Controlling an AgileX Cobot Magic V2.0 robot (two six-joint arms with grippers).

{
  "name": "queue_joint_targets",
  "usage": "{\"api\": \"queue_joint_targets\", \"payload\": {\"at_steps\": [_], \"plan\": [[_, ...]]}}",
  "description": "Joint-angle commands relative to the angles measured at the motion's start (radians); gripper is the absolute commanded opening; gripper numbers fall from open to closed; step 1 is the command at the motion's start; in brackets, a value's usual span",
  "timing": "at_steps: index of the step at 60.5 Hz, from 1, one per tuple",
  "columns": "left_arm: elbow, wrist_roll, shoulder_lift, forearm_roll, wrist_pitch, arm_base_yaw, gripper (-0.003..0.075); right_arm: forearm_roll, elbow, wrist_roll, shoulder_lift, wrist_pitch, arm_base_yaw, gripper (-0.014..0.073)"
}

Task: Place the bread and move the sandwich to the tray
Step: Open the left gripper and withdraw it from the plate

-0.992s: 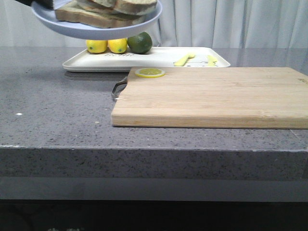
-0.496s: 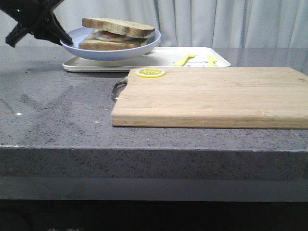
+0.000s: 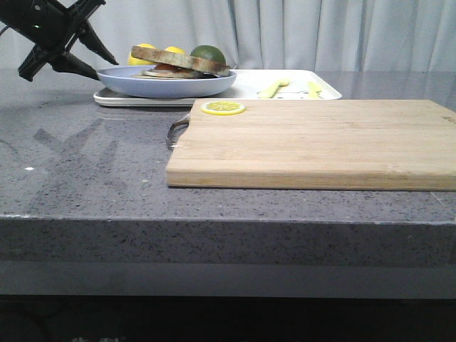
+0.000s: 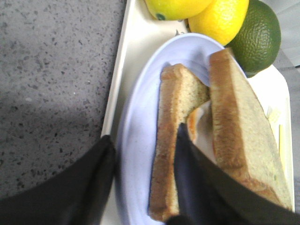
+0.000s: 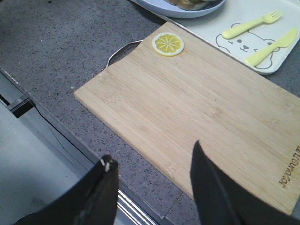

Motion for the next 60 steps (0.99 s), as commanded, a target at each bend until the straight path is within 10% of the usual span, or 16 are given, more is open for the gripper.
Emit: {"api": "queue_joint_targets", "payload": {"at_steps": [1, 32, 60], "plan": [[-0.035, 0.024, -0.082, -0.055, -0.007, -0.001, 0.0382, -0.004, -0.024, -0.001, -0.005, -0.062, -0.003, 0.038], [0.001, 0.062, -0.399, 0.354, 0.019, -0.007, 0.038, -0.004, -0.024, -0.001, -0.005, -0.062, -0.003, 0.038], [0.504, 0.132, -0.851, 0.566, -0.193, -0.145, 0.0379, -0.004, -0.024, -0.001, -0.005, -0.062, -0.003, 0.038]]}}
